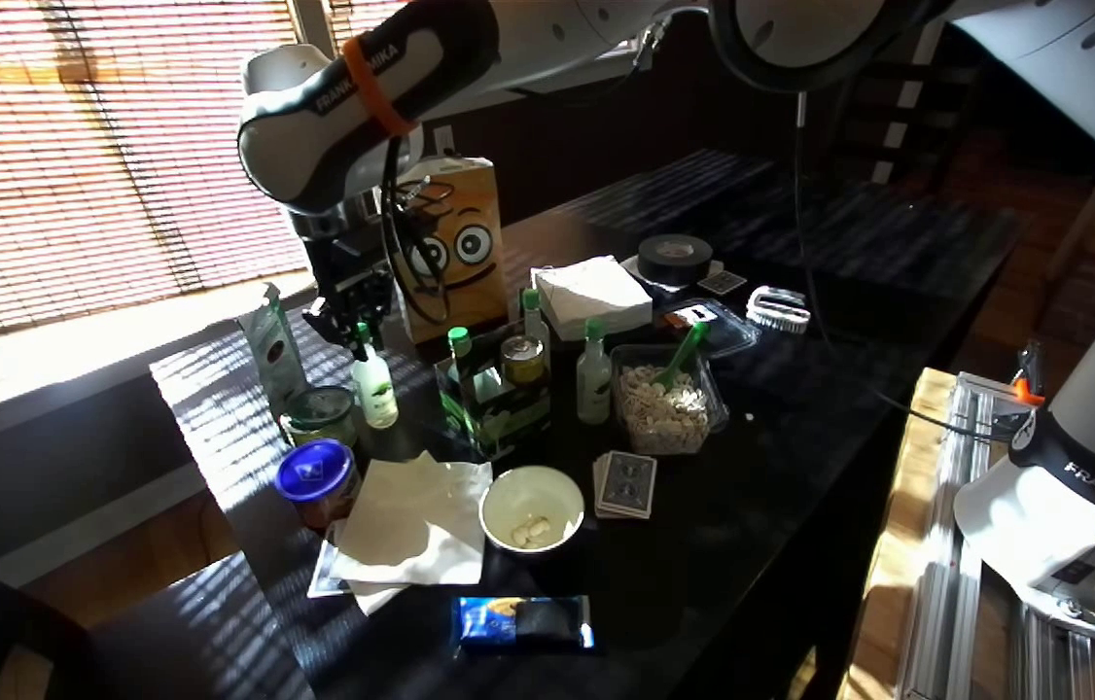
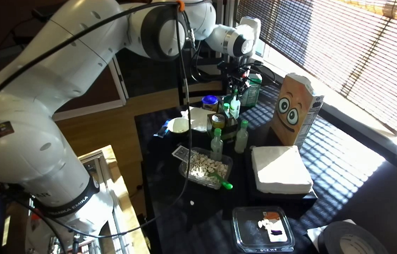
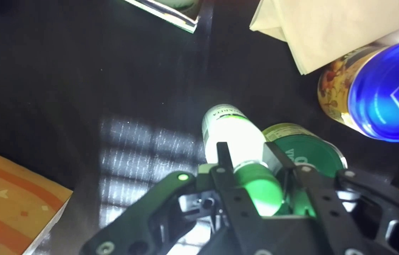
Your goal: Put the leftmost glass bottle close to the paper bag, and then place the dark green lid on the table
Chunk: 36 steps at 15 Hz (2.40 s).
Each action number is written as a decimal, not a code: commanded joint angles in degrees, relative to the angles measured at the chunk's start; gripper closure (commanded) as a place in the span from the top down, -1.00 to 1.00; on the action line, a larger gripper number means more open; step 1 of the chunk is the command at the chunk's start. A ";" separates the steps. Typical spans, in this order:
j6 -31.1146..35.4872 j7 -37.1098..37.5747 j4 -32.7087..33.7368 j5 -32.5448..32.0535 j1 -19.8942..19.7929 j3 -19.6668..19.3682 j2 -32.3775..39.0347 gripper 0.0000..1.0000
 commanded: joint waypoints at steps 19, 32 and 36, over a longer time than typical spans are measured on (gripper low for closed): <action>8.50 20.33 -25.04 1.86 -11.06 -4.28 -15.41 -0.85; 11.22 22.18 -27.87 3.37 -10.73 -4.31 -17.19 0.59; 15.96 24.39 -31.58 1.24 -8.37 -5.53 -21.90 1.00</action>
